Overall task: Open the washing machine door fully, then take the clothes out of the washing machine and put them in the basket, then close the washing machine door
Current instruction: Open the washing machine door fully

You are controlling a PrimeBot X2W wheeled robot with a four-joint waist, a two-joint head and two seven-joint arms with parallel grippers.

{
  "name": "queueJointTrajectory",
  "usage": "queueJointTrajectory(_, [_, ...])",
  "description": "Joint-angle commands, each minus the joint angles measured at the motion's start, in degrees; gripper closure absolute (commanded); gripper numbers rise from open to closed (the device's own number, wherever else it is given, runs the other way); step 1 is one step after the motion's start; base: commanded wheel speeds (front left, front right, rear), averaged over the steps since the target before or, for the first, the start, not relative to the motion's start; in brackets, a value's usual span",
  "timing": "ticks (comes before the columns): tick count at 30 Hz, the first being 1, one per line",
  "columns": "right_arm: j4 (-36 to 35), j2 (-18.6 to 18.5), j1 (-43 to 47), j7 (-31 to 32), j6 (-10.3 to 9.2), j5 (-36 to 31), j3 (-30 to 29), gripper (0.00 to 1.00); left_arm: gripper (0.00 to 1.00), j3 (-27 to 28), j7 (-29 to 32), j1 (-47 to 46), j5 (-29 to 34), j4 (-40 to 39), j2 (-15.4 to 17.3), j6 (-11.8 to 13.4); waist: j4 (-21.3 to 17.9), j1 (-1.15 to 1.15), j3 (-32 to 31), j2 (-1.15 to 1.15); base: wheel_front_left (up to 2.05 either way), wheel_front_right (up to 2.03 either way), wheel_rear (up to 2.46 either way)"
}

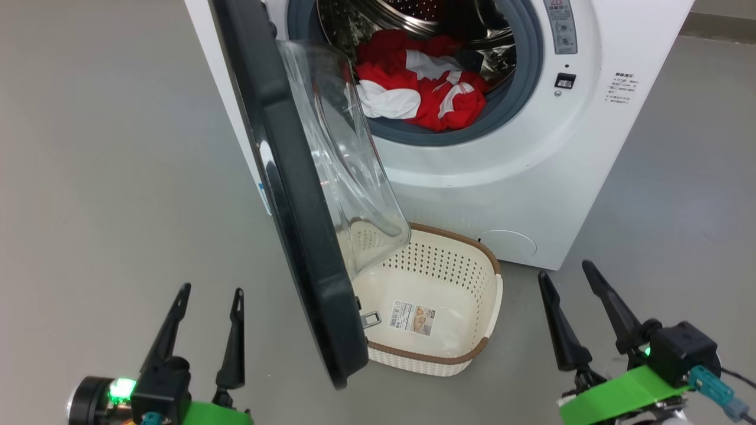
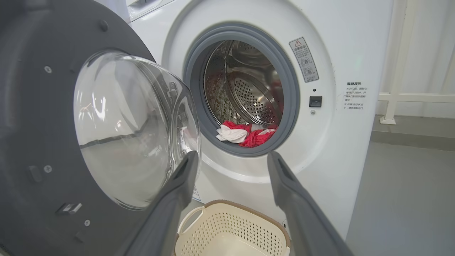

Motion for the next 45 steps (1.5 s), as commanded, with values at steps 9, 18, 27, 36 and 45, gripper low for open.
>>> queueJointTrajectory(9, [-4.0, 0.5, 4.3, -1.4, 0.09, 0.0, 1.1, 0.00, 0.00, 1.8, -0.5, 0.2, -1.3, -1.4, 0.8, 0.2, -0.4, 0.00, -0.3, 0.00, 0.00, 0.00, 0.00])
queueJointTrajectory(18, [-5.2, 0.5, 6.1, -1.3, 0.09, 1.0, 0.1, 0.00, 0.00, 1.8, -0.5, 0.6, -2.5, -0.4, 0.6, 0.2, -0.4, 0.00, -0.7, 0.00, 0.00, 0.00, 0.00])
queueJointTrajectory(27, [-5.6, 0.5, 6.6, -1.1, 0.09, 1.5, 0.2, 0.00, 1.00, 1.2, -0.4, 0.5, -3.2, 0.2, 0.7, -0.1, -0.3, 0.00, -0.7, 0.00, 0.00, 0.00, 0.00])
queueJointTrajectory(36, [-5.2, 0.5, 7.0, -1.3, 0.09, 2.3, 0.2, 0.00, 1.00, 1.6, -0.4, -0.8, -2.7, -6.4, 1.1, 0.7, -0.2, 0.00, -1.5, 0.00, 0.00, 0.00, 0.00])
queueJointTrajectory(45, [-5.1, 0.5, 7.3, -1.3, 0.09, 2.8, 0.6, 0.00, 1.00, 1.0, -0.4, -2.0, 0.9, -20.1, 1.9, 1.8, -0.9, 0.00, -2.2, 0.00, 0.00, 0.00, 0.00])
